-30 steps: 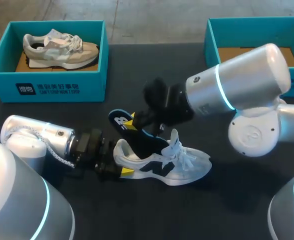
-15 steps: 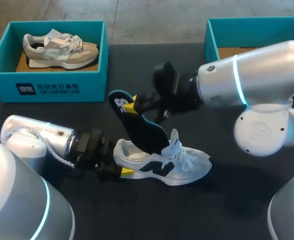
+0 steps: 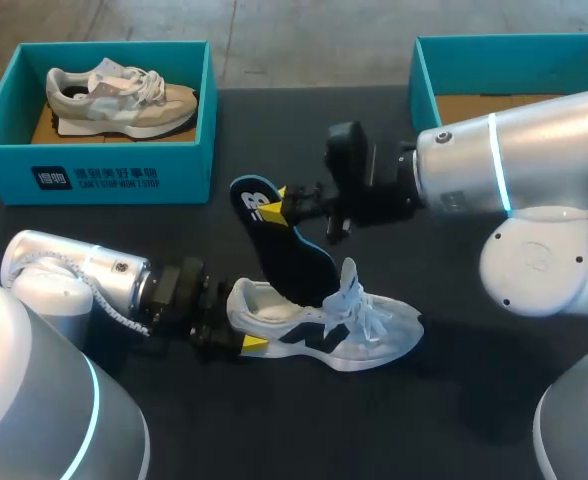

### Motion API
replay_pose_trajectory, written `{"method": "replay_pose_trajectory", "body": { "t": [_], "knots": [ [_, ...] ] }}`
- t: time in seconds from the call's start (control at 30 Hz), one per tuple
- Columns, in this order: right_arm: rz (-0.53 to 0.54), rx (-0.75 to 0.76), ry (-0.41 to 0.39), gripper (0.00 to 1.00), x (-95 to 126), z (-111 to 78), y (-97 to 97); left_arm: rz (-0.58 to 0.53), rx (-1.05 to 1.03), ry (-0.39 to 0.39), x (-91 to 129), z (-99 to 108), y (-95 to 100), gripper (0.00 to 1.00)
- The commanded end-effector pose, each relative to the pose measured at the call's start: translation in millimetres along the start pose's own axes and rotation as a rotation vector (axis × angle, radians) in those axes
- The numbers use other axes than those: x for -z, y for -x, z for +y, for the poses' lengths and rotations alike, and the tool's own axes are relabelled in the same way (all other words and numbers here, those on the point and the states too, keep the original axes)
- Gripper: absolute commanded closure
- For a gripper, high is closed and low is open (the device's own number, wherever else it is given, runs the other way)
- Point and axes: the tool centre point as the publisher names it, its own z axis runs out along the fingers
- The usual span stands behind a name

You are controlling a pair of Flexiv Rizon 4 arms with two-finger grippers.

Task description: Take the shoe out of the shoebox, open the shoe tongue, remove and reinsert the insole, then place the shoe into the shoebox

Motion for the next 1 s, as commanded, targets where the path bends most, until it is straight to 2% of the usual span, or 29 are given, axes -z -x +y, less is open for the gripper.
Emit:
{"method": "replay_pose_trajectory", "body": {
  "t": [0.03, 0.4, 0.63, 0.8, 1.0],
  "knots": [
    [0.001, -0.003, 0.022, 1.0, 5.3, 3.3, -1.3, 0.0, 0.0, 0.0, -0.9, 1.2, 0.4, 1.0],
    [-0.025, -0.048, 0.121, 1.0, 55.5, 35.0, -4.5, 0.0, 0.0, 0.0, -0.9, 1.2, 0.4, 1.0],
    [0.035, -0.072, 0.188, 1.0, 80.6, 33.8, -11.7, 0.0, 0.0, 0.0, -0.9, 1.2, 0.4, 1.0],
    [0.035, -0.081, 0.235, 1.0, 99.4, 35.2, -19.6, 0.0, 0.0, 0.0, -0.9, 1.2, 0.4, 1.0],
    [0.045, -0.095, 0.248, 1.0, 119.8, 38.7, -27.6, 0.0, 0.0, 0.0, -0.9, 1.2, 0.4, 1.0]
  ]
}}
